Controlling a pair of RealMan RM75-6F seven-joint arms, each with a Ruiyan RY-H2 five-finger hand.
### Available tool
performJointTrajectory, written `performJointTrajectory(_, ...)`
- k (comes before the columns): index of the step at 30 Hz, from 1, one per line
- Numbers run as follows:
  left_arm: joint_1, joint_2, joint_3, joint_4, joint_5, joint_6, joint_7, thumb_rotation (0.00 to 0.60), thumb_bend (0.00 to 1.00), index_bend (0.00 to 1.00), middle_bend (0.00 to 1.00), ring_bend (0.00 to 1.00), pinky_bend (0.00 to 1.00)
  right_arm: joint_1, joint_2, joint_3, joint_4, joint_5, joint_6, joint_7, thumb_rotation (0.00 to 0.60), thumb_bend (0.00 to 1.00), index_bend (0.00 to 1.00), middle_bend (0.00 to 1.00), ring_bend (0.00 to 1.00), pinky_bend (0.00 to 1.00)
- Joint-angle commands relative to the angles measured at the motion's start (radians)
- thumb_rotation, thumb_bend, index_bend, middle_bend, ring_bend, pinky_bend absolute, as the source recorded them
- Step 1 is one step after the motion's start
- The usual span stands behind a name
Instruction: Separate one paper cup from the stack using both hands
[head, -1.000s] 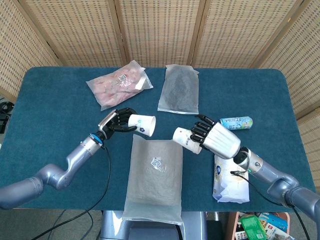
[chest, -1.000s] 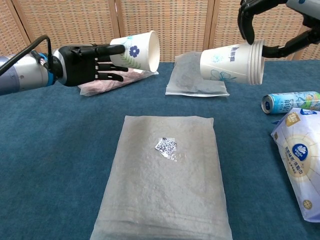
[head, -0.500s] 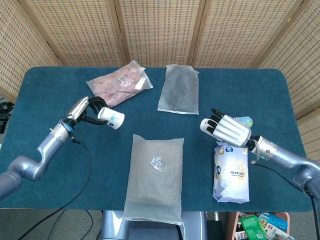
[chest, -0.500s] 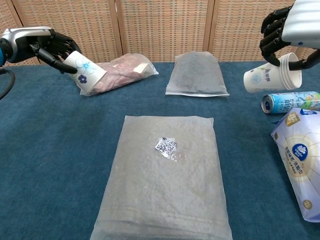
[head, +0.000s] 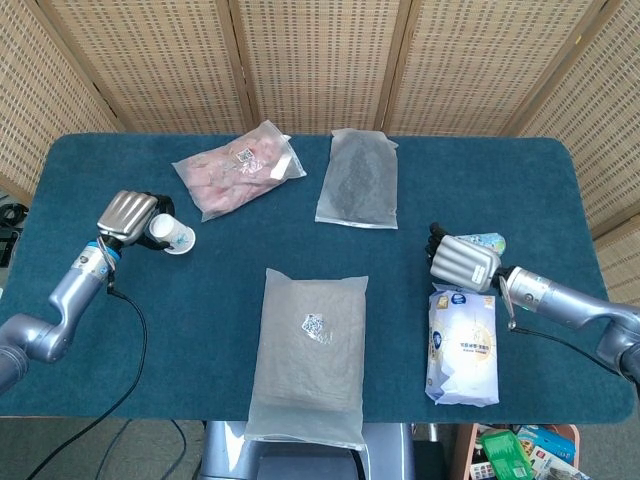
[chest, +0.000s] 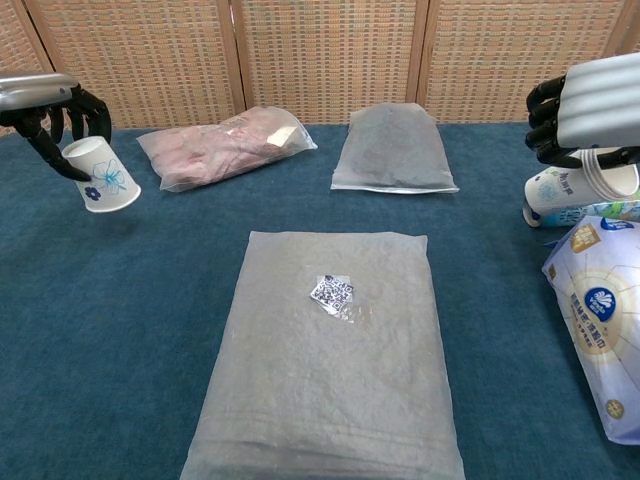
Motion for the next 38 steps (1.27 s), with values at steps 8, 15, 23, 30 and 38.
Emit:
performJointTrajectory(8, 0.024, -0.013, 0.004, -0.040, -0.043, 0.004, 0.028, 0.600, 0.16, 0.00, 0.00, 0.00, 0.09, -0.049, 0.061, 0.117, -0.168, 0.156, 0.000, -0.214, 0.600, 0.00, 0.05, 0.01, 0.00, 0.00)
performJointTrajectory(15, 0.075, 0.067, -0.017, -0.145, -0.068, 0.078, 0.008, 0.600, 0.16, 0.00, 0.00, 0.00, 0.01, -0.130, 0.115, 0.185, -0.274, 0.274, 0.086, -0.190, 0.600, 0.00, 0.05, 0.01, 0.00, 0.00)
performJointTrajectory(23, 0.197, 0.180, -0.018, -0.308, -0.133, 0.186, 0.018, 0.600, 0.16, 0.00, 0.00, 0.00, 0.00, -0.303, 0.156, 0.245, -0.456, 0.454, 0.226, -0.097, 0.600, 0.00, 0.05, 0.02, 0.00, 0.00)
performJointTrajectory(30, 0.375, 0.284, 0.013, -0.500, -0.173, 0.365, 0.018, 0.600, 0.13, 0.00, 0.00, 0.00, 0.00, -0.507, 0.147, 0.218, -0.635, 0.623, 0.293, -0.032, 0.600, 0.00, 0.00, 0.00, 0.00, 0.00)
performJointTrajectory(38, 0.551, 0.346, 0.064, -0.738, -0.155, 0.638, 0.233, 0.600, 0.13, 0.00, 0.00, 0.00, 0.00, -0.678, 0.142, 0.155, -0.764, 0.709, 0.319, -0.007, 0.600, 0.00, 0.00, 0.00, 0.00, 0.00)
